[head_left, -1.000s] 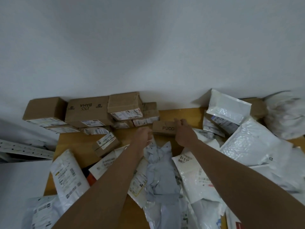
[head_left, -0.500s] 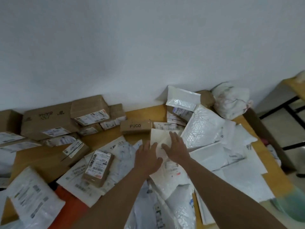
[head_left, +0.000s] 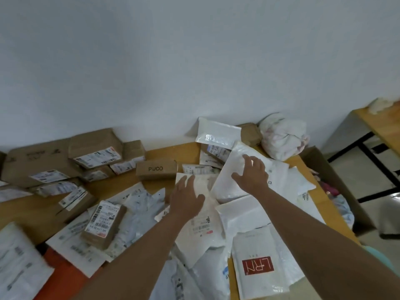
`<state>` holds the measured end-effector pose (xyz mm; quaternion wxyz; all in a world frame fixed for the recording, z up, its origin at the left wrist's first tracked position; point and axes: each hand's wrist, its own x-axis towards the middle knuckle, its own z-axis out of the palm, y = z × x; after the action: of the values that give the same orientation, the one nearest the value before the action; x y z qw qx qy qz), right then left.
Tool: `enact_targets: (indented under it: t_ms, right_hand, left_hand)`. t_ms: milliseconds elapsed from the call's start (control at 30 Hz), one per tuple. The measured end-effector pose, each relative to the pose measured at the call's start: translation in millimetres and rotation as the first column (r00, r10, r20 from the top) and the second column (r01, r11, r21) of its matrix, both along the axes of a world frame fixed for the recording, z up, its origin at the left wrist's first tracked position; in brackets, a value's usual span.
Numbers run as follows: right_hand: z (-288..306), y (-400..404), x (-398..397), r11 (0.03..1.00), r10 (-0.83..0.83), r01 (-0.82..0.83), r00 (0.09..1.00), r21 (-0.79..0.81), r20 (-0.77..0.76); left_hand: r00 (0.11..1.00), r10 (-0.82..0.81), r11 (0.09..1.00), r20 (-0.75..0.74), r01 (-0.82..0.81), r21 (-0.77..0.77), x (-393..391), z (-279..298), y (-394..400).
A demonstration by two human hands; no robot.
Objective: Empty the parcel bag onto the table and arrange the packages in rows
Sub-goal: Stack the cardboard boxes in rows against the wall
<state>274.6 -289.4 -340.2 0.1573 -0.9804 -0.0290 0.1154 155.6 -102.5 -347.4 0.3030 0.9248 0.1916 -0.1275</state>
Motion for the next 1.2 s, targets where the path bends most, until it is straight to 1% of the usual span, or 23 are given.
enact_targets:
  t_ms: [33,100,167,233,300,400,433,533,567,600,633,667,700,733,767,800,833,867,900,967,1067,1100,1200]
  right_hand:
    - [0.2,-0.4,16.0,1.0,0.014,-0.014,1.0,0.018,-0.007]
    - [-0.7,-0.6,55.2,0.995,0.077,-0.075,0.997,0.068,-0.017]
    - [-5.3,4.1,94.7,0.973,0.21,-0.21,0.978,0.093,0.016]
    - [-7.1,9.8,124.9,0.965,0.198,-0.188,0.979,0.183,-0.039]
    - [-12.6,12.2,141.0,0.962,0.128,-0.093,0.984,0.258,-0.123]
    - [-21.8,11.8,138.0,0.958,0.182,-0.151,0.977,0.243,-0.111]
    - [-25.1,9.8,133.7,0.951,0.206,-0.177,0.974,0.252,-0.093]
    - [-36.9,-1.4,121.9,0.932,0.298,-0.296,0.954,0.211,0.023]
    - [-38.3,-4.0,120.3,0.922,0.293,-0.306,0.952,0.236,0.091]
    - [-40.4,-5.1,121.1,0.915,0.244,-0.281,0.957,0.289,0.159]
    - [-41.9,-6.4,123.3,0.914,0.174,-0.232,0.966,0.334,0.193]
    - [-43.5,-7.4,125.8,0.91,0.125,-0.185,0.976,0.37,0.18]
    - [-41.1,-7.2,128.4,0.92,0.147,-0.174,0.984,0.351,0.102]
    - [-38.9,-6.0,129.2,0.93,0.218,-0.209,0.976,0.301,0.006]
    - [-37.9,-3.8,128.2,0.933,0.294,-0.267,0.952,0.242,-0.085]
    - [-39.7,-2.3,128.8,0.929,0.344,-0.312,0.927,0.201,-0.151]
    - [-39.3,-0.3,130.4,0.927,0.361,-0.326,0.911,0.186,-0.201]
    - [-40.6,1.9,135.6,0.929,0.355,-0.311,0.903,0.2,-0.241]
    - [-39.0,4.8,140.7,0.931,0.343,-0.288,0.9,0.224,-0.268]
    - [-37.1,11.4,151.0,0.942,0.307,-0.242,0.901,0.233,-0.307]
    - [-34.7,19.1,162.1,0.956,0.292,-0.256,0.887,0.146,-0.359]
    - [-35.1,21.0,163.2,0.956,0.294,-0.273,0.875,0.111,-0.385]
    - [-36.6,25.7,164.1,0.931,0.327,-0.365,0.846,-0.01,-0.421]
  left_hand:
    - [0.999,0.035,0.998,0.02,-0.034,-0.053,11.8,2.6,-3.2]
    - [0.98,0.188,0.95,0.062,-0.165,-0.266,44.3,6.4,-14.1]
    - [0.913,0.403,0.832,0.062,-0.338,-0.44,81.3,14.7,-19.3]
    - [0.807,0.586,0.711,0.074,-0.467,-0.525,119.5,18.6,-16.6]
    - [0.745,0.666,0.63,0.043,-0.53,-0.568,154.0,23.8,-11.1]
    - [0.732,0.68,0.528,-0.037,-0.524,-0.668,189.3,26.8,-4.8]
    - [0.741,0.671,0.53,-0.032,-0.509,-0.678,193.7,26.6,-4.3]
    - [0.771,0.636,0.65,0.029,-0.516,-0.558,179.2,20.5,-4.9]
    - [0.756,0.653,0.67,0.036,-0.554,-0.494,169.7,13.8,-3.3]
    - [0.742,0.669,0.684,0.046,-0.59,-0.429,158.7,8.7,-0.2]
    - [0.759,0.649,0.731,0.058,-0.6,-0.326,147.0,3.8,4.0]
    - [0.809,0.586,0.797,0.048,-0.566,-0.209,135.6,-0.6,6.5]
    - [0.857,0.515,0.847,-0.03,-0.514,-0.134,126.9,-1.9,5.8]
    - [0.891,0.438,0.894,-0.117,-0.446,-0.05,120.9,-1.6,4.7]
    - [0.931,0.323,0.946,-0.168,-0.316,0.067,116.7,-4.2,4.9]
    - [0.934,0.268,0.962,-0.235,-0.247,0.115,113.6,-1.1,3.3]
    - [0.924,0.252,0.967,-0.287,-0.231,0.104,113.1,0.1,1.1]
    - [0.926,0.247,0.969,-0.285,-0.229,0.095,112.3,0.8,0.2]
    - [0.907,0.299,0.954,-0.297,-0.278,0.11,114.2,5.6,1.6]
    - [0.883,0.341,0.94,-0.323,-0.311,0.14,113.2,8.8,5.6]
    - [0.879,0.234,0.961,-0.416,-0.144,0.236,106.5,8.3,16.1]
    - [0.875,0.218,0.964,-0.433,-0.125,0.233,102.2,10.9,16.9]
    - [0.896,0.085,0.967,-0.435,0.031,0.251,92.0,7.4,22.6]
